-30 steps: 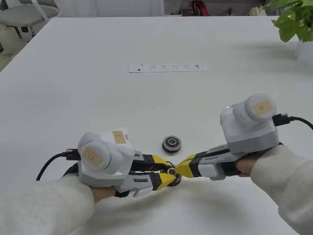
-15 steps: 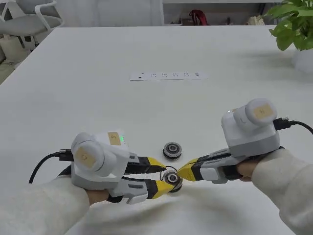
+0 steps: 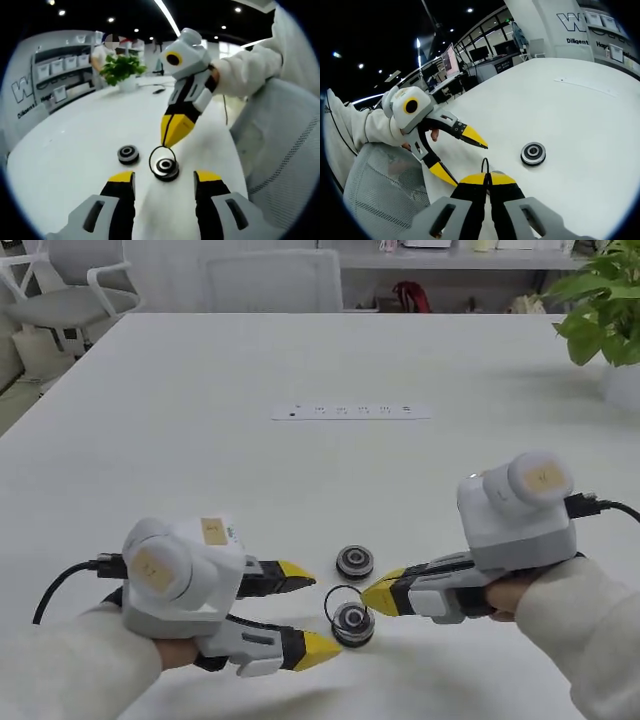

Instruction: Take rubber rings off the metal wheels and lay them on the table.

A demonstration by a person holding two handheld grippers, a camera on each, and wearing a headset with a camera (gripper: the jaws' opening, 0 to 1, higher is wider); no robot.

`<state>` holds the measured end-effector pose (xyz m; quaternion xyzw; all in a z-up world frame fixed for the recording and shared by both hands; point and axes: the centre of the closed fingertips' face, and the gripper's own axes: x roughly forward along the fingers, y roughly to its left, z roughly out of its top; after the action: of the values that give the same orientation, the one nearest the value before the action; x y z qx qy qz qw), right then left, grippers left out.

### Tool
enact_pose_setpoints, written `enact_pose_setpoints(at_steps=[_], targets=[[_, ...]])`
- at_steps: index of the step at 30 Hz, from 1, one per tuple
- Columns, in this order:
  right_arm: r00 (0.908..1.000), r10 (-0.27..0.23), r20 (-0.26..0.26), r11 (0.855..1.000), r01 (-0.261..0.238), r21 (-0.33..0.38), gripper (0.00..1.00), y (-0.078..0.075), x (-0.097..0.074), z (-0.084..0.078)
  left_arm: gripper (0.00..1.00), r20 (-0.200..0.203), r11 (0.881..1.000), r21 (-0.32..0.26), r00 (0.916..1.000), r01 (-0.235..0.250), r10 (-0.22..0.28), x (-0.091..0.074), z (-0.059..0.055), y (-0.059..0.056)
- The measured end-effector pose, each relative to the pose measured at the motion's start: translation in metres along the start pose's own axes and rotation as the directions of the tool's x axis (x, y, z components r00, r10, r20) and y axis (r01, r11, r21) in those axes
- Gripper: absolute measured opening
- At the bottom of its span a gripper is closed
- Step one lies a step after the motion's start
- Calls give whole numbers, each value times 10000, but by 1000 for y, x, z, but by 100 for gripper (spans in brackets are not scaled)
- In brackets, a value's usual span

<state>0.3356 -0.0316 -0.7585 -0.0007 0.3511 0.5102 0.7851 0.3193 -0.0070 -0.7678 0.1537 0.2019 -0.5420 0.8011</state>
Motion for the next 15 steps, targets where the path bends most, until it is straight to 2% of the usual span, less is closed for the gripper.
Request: enact_pose_setpoints(at_steps=[15], targets=[[9955, 431, 846, 9989, -443, 120, 0, 20, -3, 23, 55, 31, 9983, -342, 9989, -473, 475, -23, -3, 3]])
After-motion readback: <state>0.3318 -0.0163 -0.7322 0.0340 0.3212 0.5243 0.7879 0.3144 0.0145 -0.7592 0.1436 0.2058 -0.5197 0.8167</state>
